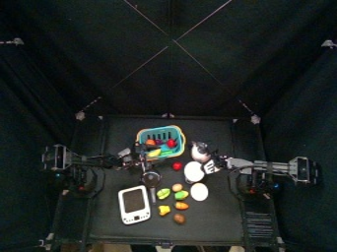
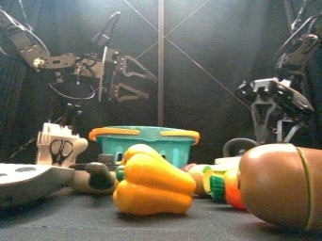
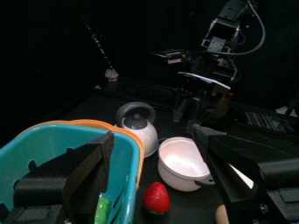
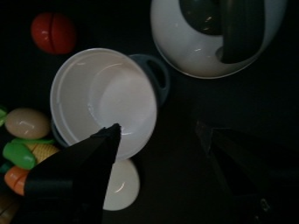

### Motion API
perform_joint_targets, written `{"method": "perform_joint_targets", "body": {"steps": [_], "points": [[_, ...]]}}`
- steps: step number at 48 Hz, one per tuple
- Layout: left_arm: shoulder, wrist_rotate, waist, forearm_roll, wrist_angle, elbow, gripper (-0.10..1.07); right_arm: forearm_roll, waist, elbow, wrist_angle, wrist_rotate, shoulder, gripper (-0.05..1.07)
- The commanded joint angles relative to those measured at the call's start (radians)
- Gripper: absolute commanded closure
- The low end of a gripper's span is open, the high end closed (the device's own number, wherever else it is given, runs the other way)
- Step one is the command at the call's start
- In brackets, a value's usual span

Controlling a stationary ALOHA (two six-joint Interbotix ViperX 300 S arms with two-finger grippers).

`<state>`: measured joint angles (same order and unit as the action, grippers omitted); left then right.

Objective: Grab pot

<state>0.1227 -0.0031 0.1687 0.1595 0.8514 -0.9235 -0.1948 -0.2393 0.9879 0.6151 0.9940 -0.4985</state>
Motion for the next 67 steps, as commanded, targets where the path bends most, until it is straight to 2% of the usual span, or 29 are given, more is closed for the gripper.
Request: {"method": "perform_joint_targets", "body": {"steps": [1,17,29,39,44,67], "points": [[0.003,0.002,-0.003,0.000,0.006,0.012,-0.05,-0.034,0.009,0.006,-0.017,0.037,0.012,0.04],[0.003,0.002,-0.002,0.002,0.005,0.011,-0.05,-0.038,0.029,0.028,-0.160,0.066,0.144,0.06],[0.003,0.002,-0.002,0.000,-0.002,0.011,-0.05,-0.040,0.032,0.023,-0.189,0.067,0.201,0.22],[0.002,0.002,-0.002,0.002,-0.005,0.011,-0.05,-0.043,0.035,0.009,-0.186,0.064,0.183,0.41],[0.002,0.002,0.000,0.002,-0.005,0.009,-0.05,-0.060,0.038,0.000,-0.183,0.066,0.161,0.47],[0.002,0.002,0.000,0.002,-0.005,0.006,-0.05,-0.075,0.040,-0.037,-0.109,0.067,0.051,0.49]]}}
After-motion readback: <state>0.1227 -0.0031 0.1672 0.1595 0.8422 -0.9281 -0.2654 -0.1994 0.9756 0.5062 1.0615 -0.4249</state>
